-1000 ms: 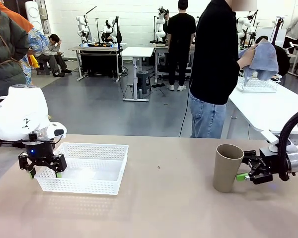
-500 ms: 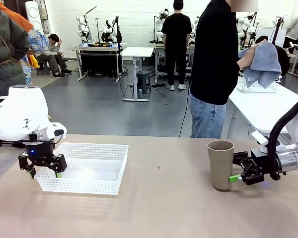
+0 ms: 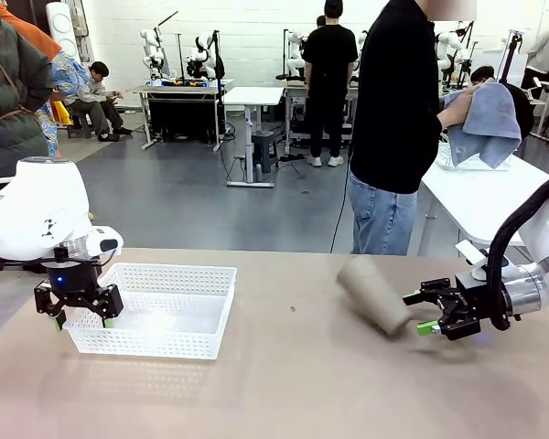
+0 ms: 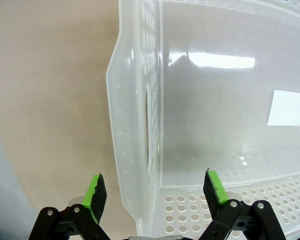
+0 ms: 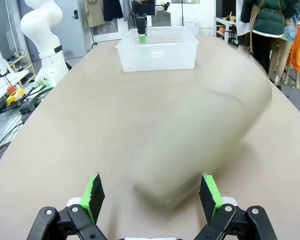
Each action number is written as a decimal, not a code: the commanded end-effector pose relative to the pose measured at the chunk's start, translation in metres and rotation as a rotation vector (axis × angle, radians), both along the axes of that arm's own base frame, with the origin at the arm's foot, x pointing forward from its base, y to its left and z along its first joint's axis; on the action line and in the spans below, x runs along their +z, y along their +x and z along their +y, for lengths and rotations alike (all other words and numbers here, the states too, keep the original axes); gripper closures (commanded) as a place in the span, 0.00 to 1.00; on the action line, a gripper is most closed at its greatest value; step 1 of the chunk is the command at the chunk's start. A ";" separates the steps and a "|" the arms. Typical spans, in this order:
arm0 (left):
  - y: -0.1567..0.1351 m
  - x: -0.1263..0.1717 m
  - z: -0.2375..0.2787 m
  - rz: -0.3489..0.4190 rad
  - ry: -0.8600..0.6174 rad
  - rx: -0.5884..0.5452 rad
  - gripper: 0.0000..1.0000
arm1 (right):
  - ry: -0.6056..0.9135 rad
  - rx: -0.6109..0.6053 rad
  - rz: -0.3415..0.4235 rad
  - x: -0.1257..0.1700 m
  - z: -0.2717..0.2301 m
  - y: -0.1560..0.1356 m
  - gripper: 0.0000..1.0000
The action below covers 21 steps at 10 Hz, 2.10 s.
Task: Clean and organize the cups into the basket.
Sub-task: Pick up the Organizing basket and move it to the center of the table, then pick up the Reusable plastic cup from the right side of the table and place it inside the Organizing basket.
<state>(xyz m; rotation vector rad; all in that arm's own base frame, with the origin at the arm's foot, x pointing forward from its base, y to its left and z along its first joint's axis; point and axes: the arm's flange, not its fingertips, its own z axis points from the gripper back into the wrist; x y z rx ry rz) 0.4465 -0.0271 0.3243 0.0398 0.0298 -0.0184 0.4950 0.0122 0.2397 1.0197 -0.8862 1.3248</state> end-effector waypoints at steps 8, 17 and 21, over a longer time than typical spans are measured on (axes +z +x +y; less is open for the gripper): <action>0.003 -0.003 0.001 -0.022 0.024 0.030 0.00 | -0.010 -0.003 0.019 -0.001 -0.002 0.004 0.00; 0.003 -0.004 0.003 -0.019 0.025 0.028 0.00 | -0.008 -0.002 0.021 -0.002 -0.003 0.004 0.00; 0.003 -0.006 0.003 -0.017 0.027 0.027 0.00 | -0.010 -0.004 0.022 -0.002 -0.003 0.004 0.00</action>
